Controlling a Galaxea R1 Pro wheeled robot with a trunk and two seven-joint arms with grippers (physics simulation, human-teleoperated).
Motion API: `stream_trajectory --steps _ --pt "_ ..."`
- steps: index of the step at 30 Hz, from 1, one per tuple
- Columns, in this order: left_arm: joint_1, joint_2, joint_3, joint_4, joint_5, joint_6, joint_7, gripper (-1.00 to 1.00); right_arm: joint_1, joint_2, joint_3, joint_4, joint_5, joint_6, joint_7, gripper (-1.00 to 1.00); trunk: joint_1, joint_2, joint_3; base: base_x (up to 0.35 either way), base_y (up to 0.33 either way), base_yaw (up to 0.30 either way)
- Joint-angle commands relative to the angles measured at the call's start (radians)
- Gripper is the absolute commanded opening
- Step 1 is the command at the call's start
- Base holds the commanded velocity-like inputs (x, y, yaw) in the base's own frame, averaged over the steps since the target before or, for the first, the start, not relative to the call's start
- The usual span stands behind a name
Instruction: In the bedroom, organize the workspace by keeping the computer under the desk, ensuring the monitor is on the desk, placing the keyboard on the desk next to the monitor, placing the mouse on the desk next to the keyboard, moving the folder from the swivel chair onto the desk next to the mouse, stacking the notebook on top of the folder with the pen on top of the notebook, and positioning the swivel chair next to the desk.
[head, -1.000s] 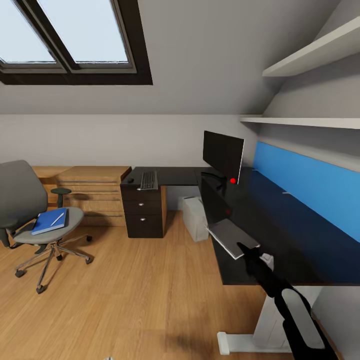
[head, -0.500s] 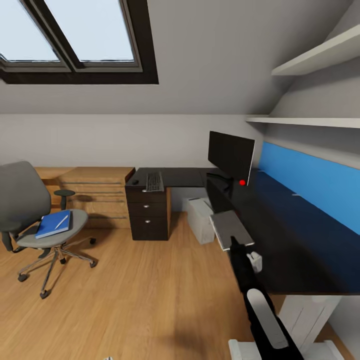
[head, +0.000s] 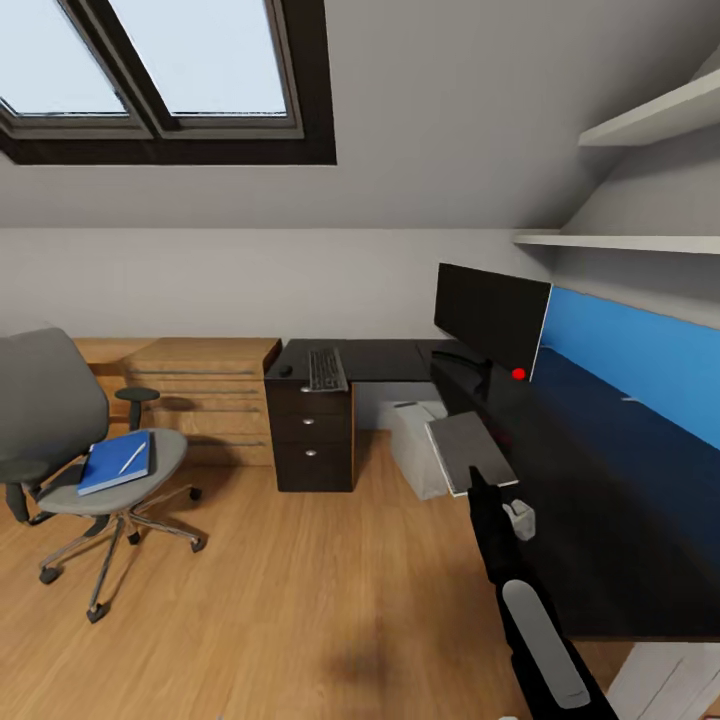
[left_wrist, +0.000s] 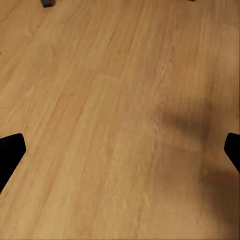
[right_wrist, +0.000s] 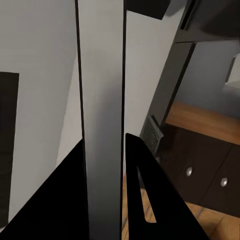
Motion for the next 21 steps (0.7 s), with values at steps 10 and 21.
stream_trajectory --steps 10,21 --pt "-0.001 0.001 -0.004 0.004 0.011 -0.006 0.004 1.00 0.001 0.001 0.001 0.000 -0.013 -0.005 0.005 -1.00 0.000 0.000 -0.001 0.242 0.265 0.000" --pt "-0.001 0.001 -0.003 0.016 0.010 -0.006 0.004 1.00 0.001 0.001 0.001 0.002 -0.013 -0.004 0.007 -1.00 0.000 0.000 -0.001 0.257 0.244 -0.052"
